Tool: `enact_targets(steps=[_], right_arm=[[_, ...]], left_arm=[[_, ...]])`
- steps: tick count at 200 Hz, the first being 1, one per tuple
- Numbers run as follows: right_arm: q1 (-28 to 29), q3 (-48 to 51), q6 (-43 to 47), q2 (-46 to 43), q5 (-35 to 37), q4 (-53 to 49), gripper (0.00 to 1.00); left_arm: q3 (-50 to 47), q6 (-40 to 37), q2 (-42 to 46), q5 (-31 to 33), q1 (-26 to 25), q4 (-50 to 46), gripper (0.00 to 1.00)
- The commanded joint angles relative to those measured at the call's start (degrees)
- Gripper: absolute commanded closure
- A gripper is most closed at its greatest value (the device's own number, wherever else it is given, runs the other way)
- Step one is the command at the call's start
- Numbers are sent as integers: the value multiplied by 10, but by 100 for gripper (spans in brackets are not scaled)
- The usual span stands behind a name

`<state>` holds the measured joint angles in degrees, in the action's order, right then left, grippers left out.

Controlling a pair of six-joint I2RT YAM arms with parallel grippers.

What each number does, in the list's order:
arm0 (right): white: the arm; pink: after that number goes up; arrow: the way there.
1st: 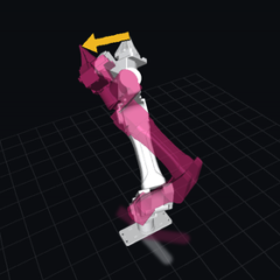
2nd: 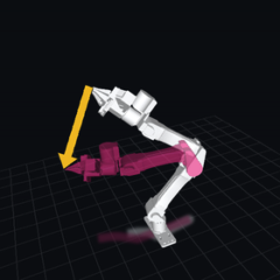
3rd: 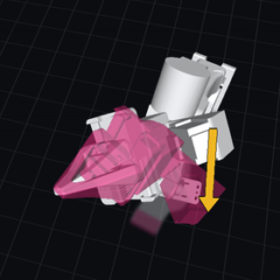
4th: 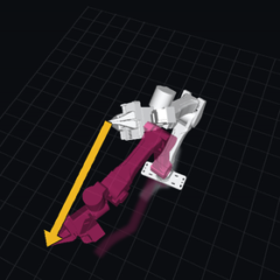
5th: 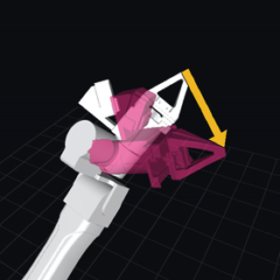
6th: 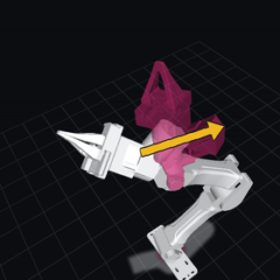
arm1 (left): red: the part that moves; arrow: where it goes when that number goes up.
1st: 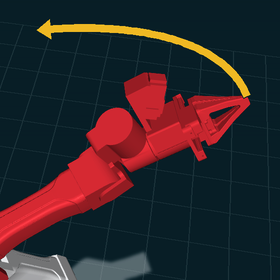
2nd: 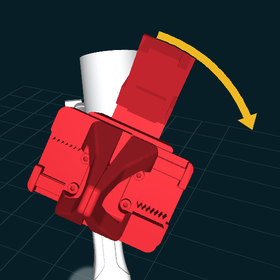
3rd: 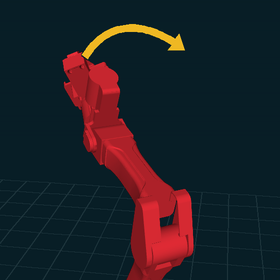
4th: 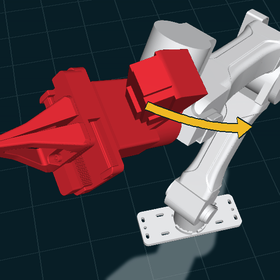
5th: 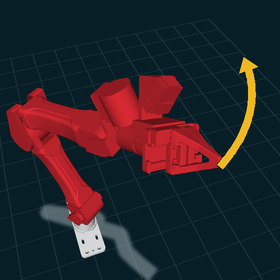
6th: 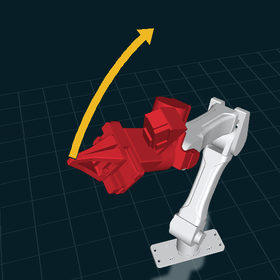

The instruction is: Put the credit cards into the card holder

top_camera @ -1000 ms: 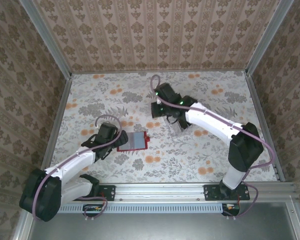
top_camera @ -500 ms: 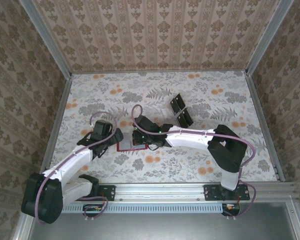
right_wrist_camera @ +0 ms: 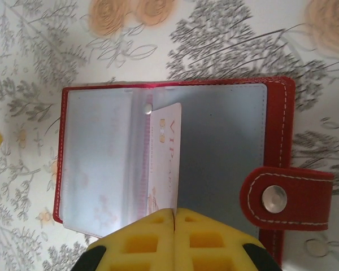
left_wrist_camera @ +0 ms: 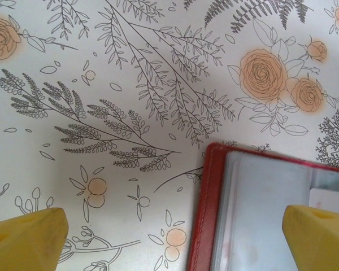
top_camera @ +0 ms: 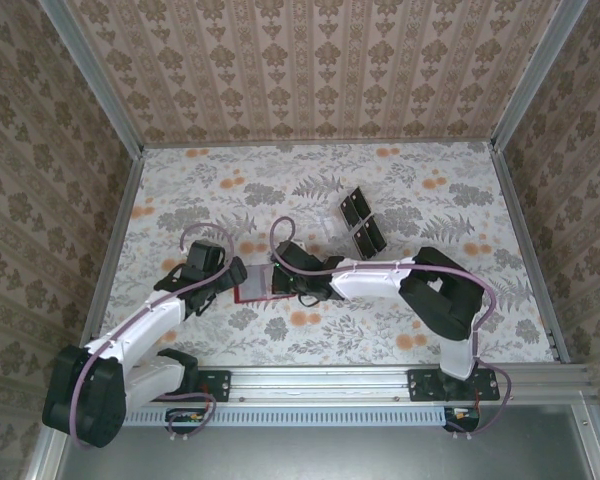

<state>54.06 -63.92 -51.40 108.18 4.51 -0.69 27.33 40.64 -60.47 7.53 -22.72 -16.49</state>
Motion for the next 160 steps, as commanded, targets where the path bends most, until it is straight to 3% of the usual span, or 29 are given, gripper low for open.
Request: enact_targets(steps=[1, 77, 160], right_arm=[[-27, 23, 6, -4, 18, -15, 100], [-48, 26, 26, 3, -19, -15, 100], [-50, 36, 20, 7, -27, -6, 100]], left_arm=[[5, -18, 5, -24, 4, 3, 0], [24, -29, -57, -49, -30, 58, 0], [91, -90, -173, -9, -58, 41, 0]])
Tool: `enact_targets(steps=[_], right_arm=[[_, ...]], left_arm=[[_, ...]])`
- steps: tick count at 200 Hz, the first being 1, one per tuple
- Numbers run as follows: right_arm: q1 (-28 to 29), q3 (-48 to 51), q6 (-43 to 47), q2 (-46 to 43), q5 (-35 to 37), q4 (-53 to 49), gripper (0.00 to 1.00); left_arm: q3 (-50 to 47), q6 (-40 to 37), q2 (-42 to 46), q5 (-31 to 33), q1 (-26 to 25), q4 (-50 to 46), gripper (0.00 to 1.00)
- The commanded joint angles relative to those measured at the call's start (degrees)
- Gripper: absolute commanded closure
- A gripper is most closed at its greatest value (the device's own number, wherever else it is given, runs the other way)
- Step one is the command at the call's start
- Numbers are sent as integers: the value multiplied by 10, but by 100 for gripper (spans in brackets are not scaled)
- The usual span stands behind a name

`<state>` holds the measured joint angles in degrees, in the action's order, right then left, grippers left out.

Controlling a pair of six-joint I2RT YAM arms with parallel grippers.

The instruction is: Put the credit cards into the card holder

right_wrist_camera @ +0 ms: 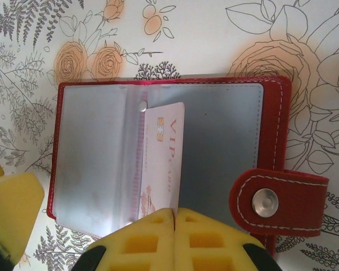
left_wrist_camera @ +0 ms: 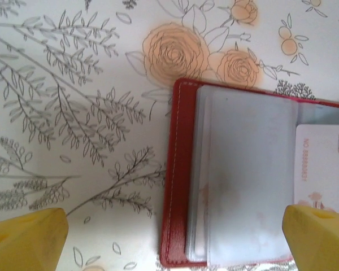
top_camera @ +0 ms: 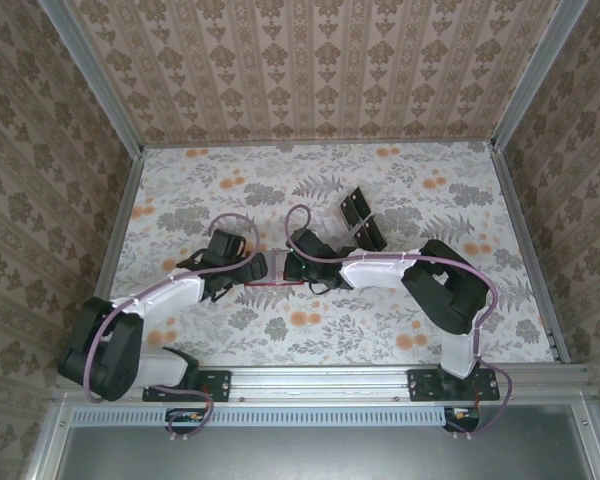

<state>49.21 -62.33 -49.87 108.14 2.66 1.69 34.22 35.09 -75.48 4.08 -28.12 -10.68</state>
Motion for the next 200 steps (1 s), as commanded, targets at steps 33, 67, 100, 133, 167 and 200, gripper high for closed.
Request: enact_targets(steps=[33, 67, 100, 133, 167, 200], right_arm=[[-3, 22, 0, 10, -11, -27, 100], [-7, 26, -5, 12, -18, -20, 100], [-18, 34, -16, 8, -36, -1, 100], [-40, 67, -33, -8, -81, 83, 100], [-60, 116, -59, -28, -126, 217, 100], [-61, 136, -72, -31, -141, 299, 100]], left_arm=[[20, -34, -42, 54, -4, -38, 0], [9, -22, -57, 73, -5, -60, 0], [-11, -3, -50, 79, -4, -60, 0], [-17, 8, -45, 83, -4, -61, 0], [-24, 19, -41, 82, -4, -62, 0], [-28, 26, -43, 81, -4, -59, 0]])
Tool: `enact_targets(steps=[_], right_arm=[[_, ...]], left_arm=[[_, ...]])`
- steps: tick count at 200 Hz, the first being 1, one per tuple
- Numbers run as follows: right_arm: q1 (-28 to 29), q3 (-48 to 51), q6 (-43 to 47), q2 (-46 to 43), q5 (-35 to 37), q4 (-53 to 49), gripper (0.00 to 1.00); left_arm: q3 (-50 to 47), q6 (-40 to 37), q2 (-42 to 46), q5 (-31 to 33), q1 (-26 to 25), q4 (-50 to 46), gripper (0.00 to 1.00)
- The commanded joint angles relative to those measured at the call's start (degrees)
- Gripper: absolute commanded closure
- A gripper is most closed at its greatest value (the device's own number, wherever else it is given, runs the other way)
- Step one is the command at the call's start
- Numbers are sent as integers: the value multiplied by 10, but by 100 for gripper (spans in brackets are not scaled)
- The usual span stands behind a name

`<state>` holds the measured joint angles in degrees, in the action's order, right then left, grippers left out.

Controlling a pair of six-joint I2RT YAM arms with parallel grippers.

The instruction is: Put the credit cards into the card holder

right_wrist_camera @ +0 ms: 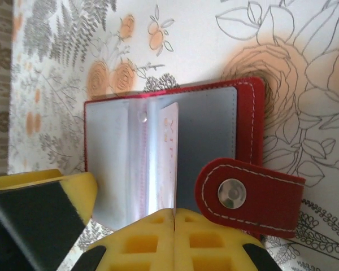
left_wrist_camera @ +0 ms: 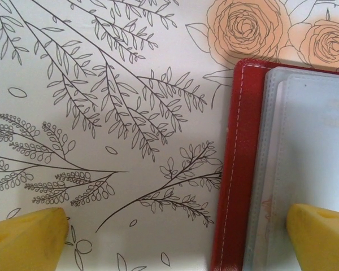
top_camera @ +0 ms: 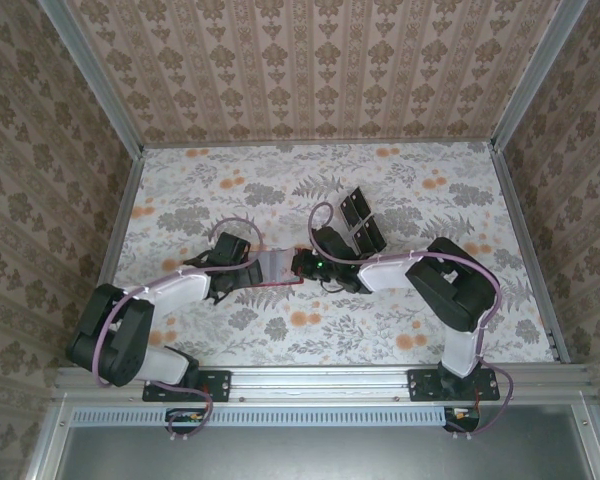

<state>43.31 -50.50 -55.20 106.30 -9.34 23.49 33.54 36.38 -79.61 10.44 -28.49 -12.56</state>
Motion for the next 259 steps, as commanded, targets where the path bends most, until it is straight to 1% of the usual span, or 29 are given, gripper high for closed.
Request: enact_targets(steps=[1, 61, 123, 259], right_arm=[[-2, 18, -20, -12, -21, 84, 100], [3, 26, -46, 20, -21, 172, 100], [7, 26, -45, 45, -3, 196, 100], [23, 39, -51, 94, 11, 259, 100]], left_arm=[[-21, 13, -2, 17, 0, -41, 0], [-22, 16, -5, 16, 0, -39, 0], [-23, 18, -5, 16, 0, -39, 0], [-25, 17, -6, 15, -1, -37, 0]])
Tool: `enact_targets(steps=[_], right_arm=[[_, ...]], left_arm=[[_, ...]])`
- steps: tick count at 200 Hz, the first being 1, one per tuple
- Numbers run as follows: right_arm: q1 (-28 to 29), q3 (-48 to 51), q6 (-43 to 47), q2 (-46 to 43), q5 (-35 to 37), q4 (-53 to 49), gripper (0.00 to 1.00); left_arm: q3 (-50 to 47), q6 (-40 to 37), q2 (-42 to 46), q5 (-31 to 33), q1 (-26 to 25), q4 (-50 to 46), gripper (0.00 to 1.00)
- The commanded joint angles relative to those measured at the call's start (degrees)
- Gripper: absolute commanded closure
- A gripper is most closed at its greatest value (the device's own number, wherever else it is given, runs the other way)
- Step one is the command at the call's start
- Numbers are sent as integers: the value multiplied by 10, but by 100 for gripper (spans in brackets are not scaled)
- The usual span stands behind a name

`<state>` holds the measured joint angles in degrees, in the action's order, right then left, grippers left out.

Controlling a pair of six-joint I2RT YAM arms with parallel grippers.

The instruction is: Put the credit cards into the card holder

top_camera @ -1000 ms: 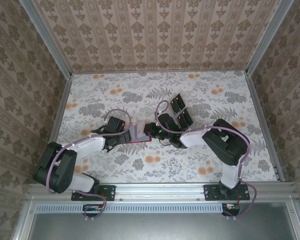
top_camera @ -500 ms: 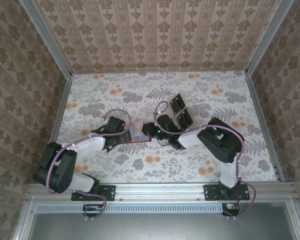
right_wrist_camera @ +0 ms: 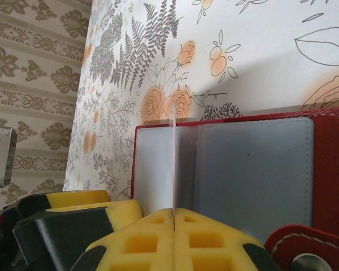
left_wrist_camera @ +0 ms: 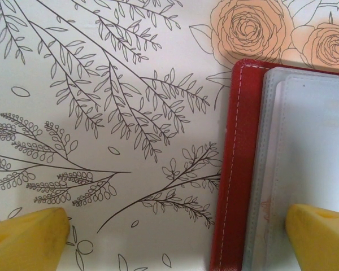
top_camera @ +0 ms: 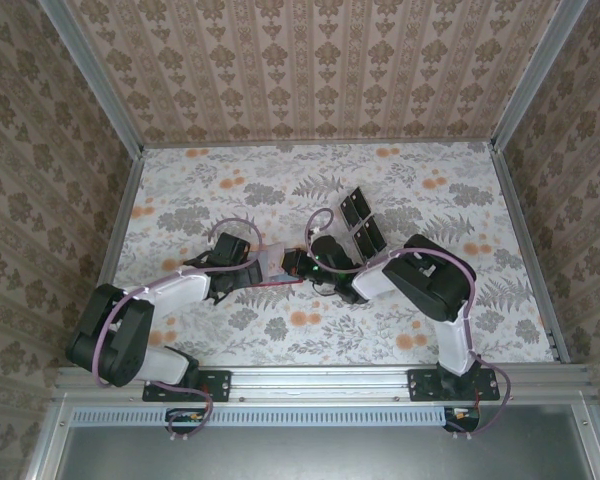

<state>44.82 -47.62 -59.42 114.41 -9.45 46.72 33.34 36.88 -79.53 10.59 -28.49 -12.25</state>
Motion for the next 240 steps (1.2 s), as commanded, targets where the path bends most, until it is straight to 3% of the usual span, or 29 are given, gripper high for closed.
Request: enact_targets(steps=[1, 100, 193, 240], right_arm=[[8, 10, -9, 13, 13, 26, 100], [21, 27, -27, 28, 19, 62, 100], [-23, 54, -1, -47, 24, 42, 100], [-24, 40, -6, -34, 15, 46, 100]], left_arm=[[-22, 12, -7, 13, -1, -39, 0], [-22, 13, -7, 13, -1, -41, 0], [-23, 12, -7, 13, -1, -40, 0], [-21, 12, -9, 11, -1, -40, 0]])
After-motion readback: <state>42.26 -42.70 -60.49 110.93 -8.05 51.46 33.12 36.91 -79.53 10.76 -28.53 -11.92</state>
